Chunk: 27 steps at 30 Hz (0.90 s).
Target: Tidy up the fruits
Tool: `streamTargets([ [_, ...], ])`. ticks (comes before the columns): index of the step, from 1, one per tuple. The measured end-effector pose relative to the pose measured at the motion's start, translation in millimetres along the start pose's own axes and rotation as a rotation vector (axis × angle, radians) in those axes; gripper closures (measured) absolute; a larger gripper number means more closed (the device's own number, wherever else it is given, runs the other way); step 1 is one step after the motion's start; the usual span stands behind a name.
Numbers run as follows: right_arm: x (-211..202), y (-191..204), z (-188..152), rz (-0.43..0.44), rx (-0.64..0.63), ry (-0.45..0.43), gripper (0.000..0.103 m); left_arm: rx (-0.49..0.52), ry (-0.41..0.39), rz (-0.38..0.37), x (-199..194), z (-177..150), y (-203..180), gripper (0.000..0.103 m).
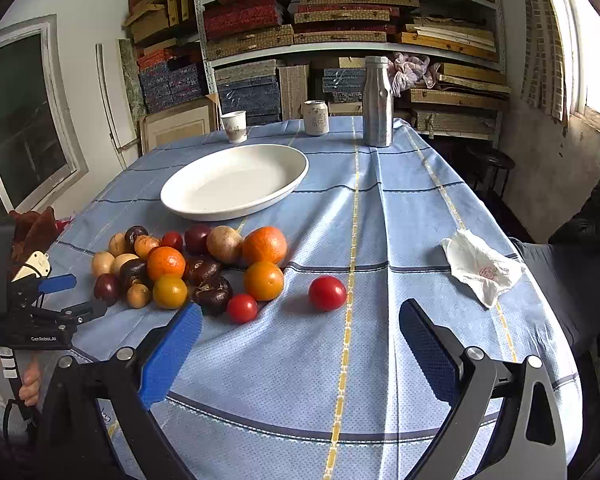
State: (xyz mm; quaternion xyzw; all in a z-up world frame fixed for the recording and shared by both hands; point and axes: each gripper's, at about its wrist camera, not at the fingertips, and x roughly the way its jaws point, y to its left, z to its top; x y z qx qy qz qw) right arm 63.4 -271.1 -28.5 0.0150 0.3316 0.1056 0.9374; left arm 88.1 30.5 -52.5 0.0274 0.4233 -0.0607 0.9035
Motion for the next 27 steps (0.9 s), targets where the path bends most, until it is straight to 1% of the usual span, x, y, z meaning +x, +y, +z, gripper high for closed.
streamTargets([
  [5, -0.9, -2.1, 0.1, -0.006, 0.002, -0.009, 0.003, 0.0, 0.009, 0.005, 6.2, 2.7, -1.0, 0.004],
  [10, 1.8, -1.0, -0.6, 0.001, -0.005, -0.001, 0.003, 0.003, 0.017, 0.033, 10.2, 3.7, -1.8, 0.006],
  [11, 2.6, -0.7, -0.8, 0.003, -0.005, 0.002, 0.003, 0.003, 0.02, 0.034, 11.2, 3.4, -1.3, 0.007],
  [14, 4.7, -0.7, -1.2, 0.014, 0.004, 0.01, 0.003, -0.006, 0.037, 0.046, 15.3, 4.6, 0.5, 0.018],
  [15, 4.9, -0.8, -1.1, 0.015, 0.006, 0.011, 0.003, -0.01, 0.044, 0.046, 17.0, 4.8, 1.2, 0.019],
  [27, 4.9, -2.2, -1.4, 0.025, 0.018, 0.012, 0.003, -0.01, 0.044, 0.055, 17.6, 3.0, 1.2, 0.019],
])
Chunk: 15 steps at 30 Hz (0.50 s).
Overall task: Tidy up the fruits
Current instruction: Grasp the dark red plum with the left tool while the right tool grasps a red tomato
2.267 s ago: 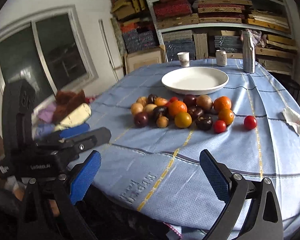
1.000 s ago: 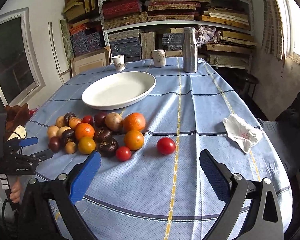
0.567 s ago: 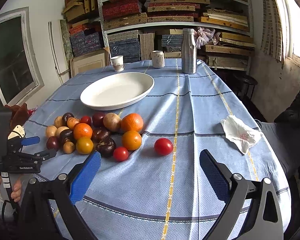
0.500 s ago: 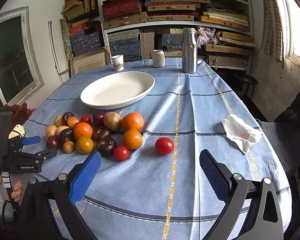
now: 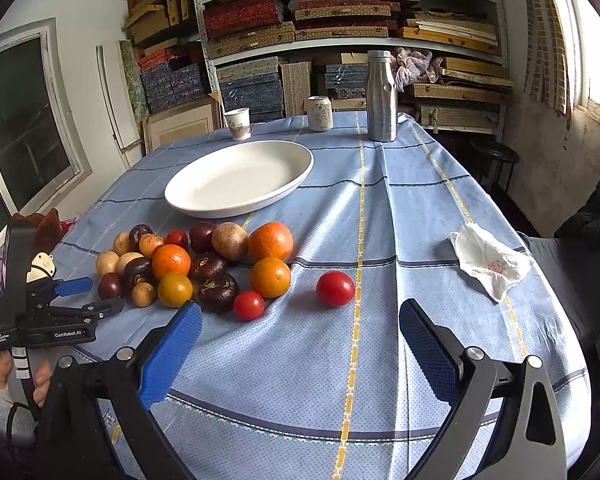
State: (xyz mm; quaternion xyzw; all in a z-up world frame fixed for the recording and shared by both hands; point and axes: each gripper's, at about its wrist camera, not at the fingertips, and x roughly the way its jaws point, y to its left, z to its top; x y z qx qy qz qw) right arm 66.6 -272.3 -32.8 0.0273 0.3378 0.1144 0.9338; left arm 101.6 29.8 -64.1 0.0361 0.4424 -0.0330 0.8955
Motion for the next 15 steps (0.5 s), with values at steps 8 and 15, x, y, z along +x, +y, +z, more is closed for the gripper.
streamTargets([
  [8, 2.2, -0.4, -2.0, 0.001, 0.006, 0.009, 0.003, 0.013, 0.017, -0.014, 4.0, -1.0, -3.5, 0.066],
  [15, 3.4, -3.9, -1.5, -0.001, 0.013, 0.013, 0.003, 0.0, 0.023, -0.068, 4.9, -1.2, -1.2, 0.066],
])
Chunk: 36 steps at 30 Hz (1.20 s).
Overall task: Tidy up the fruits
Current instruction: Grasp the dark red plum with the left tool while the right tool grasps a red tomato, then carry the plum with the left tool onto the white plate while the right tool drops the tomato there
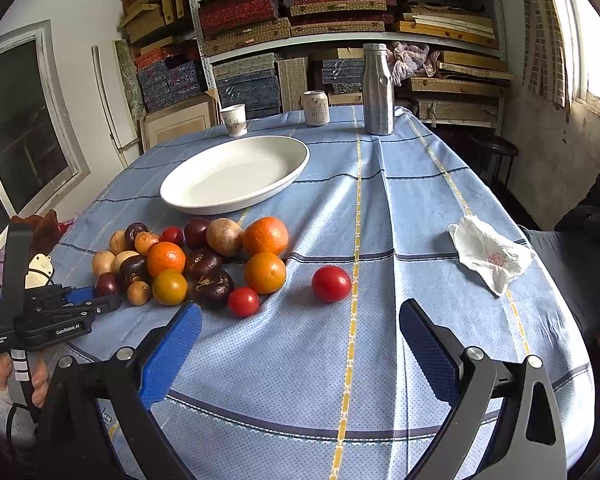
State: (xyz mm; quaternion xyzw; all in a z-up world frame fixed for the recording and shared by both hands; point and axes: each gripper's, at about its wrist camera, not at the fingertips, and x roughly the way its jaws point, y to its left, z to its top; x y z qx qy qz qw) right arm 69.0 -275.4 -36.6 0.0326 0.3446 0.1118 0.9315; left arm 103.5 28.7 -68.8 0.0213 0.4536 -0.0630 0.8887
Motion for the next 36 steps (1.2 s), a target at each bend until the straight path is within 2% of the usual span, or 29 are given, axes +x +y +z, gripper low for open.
streamTargets([
  [5, 0.3, -1.6, 0.5, 0.003, -0.001, -0.001, 0.003, -0.012, -0.011, -0.037, -4.5, -1.1, 2.9, 0.067],
  [9, 6.4, -3.2, -2.9, -0.002, -0.018, 0.022, 0.003, -0.015, -0.056, -0.003, -18.9, -3.1, 3.7, 0.067],
  [13, 26.4, -6.1, -5.9, -0.013, -0.078, 0.089, 0.003, 0.0, -0.091, 0.027, -35.1, -7.2, 4.4, 0.067],
  [17, 48.2, -10.9, -4.1, -0.003, -0.118, 0.158, 0.005, -0.01, -0.09, 0.03, -38.5, -9.8, 10.4, 0.067],
  [23, 69.1, -4.9, 17.2, -0.008, -0.18, 0.194, 0.022, -0.018, -0.101, 0.017, -42.6, -5.0, 15.3, 0.066],
  [25, 76.3, -2.2, 21.8, -0.016, -0.205, 0.201, 0.031, -0.023, -0.105, 0.011, -43.1, -1.9, 16.6, 0.066],
  [27, 85.2, -1.3, 24.1, 0.0, -0.213, 0.224, 0.05, -0.022, -0.104, 0.011, -42.3, 0.6, 16.6, 0.066],
  [31, 97.1, -3.8, 25.6, -0.018, -0.228, 0.238, 0.053, -0.026, -0.095, 0.013, -37.7, 5.6, 20.1, 0.066],
  [33, 99.1, -7.5, 26.1, -0.023, -0.22, 0.234, 0.062, -0.026, -0.095, 0.015, -35.9, 7.1, 20.9, 0.066],
  [36, 103.3, -15.4, 26.2, -0.029, -0.203, 0.245, 0.068, -0.023, -0.096, 0.017, -34.2, 10.5, 21.0, 0.066],
])
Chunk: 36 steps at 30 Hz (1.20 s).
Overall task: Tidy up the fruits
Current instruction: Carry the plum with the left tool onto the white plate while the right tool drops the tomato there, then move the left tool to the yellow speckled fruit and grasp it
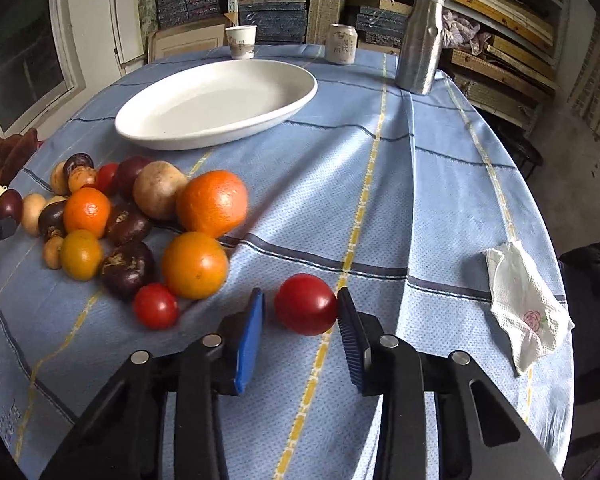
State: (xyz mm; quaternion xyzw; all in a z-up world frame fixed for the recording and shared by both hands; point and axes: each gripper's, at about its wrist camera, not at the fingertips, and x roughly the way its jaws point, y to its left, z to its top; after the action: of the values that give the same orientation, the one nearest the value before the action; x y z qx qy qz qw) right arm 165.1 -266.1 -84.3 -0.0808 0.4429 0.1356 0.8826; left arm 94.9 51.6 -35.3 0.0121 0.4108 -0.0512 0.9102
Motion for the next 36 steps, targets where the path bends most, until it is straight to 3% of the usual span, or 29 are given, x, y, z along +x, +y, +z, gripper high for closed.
streamTargets([
  [8, -3.7, -23.5, 6.0, 0.108, 0.117, -0.013, 0.072, 0.021, 0.012, 0.005, 10.3, 32.0, 6.5, 0.066],
  [13, -46.6, -15.5, 59.0, 0.175, 0.104, -0.143, 0.072, 0.043, -0.018, 0.02, 15.4, 85.8, 8.2, 0.066],
  [16, -51.0, 2.3, 100.0, 0.194, 0.067, -0.191, 0.072, 0.06, -0.02, 0.006, 30.1, 117.9, -1.0, 0.066],
  [21, 1.0, 25.5, 148.8, 0.231, 0.057, -0.155, 0.072, 0.073, 0.017, -0.029, 67.8, 147.3, -16.2, 0.066],
  [27, 58.0, 38.7, 162.5, 0.189, 0.041, -0.109, 0.071, 0.067, 0.096, -0.029, 118.6, 152.5, -17.7, 0.065],
  [28, 61.4, 40.2, 161.1, 0.172, 0.029, -0.109, 0.068, 0.067, 0.104, -0.027, 123.7, 151.2, -16.9, 0.063],
  [30, 64.1, 44.2, 157.8, 0.132, -0.003, -0.116, 0.049, 0.064, 0.093, -0.017, 127.5, 150.9, -14.4, 0.039],
  [32, 57.9, 45.0, 155.2, 0.101, -0.022, -0.142, 0.034, 0.067, 0.073, -0.003, 125.0, 151.9, -13.2, 0.023],
  [36, 46.3, 37.7, 149.6, 0.113, -0.015, -0.167, 0.032, 0.066, 0.041, -0.003, 112.3, 148.9, -10.2, 0.021],
])
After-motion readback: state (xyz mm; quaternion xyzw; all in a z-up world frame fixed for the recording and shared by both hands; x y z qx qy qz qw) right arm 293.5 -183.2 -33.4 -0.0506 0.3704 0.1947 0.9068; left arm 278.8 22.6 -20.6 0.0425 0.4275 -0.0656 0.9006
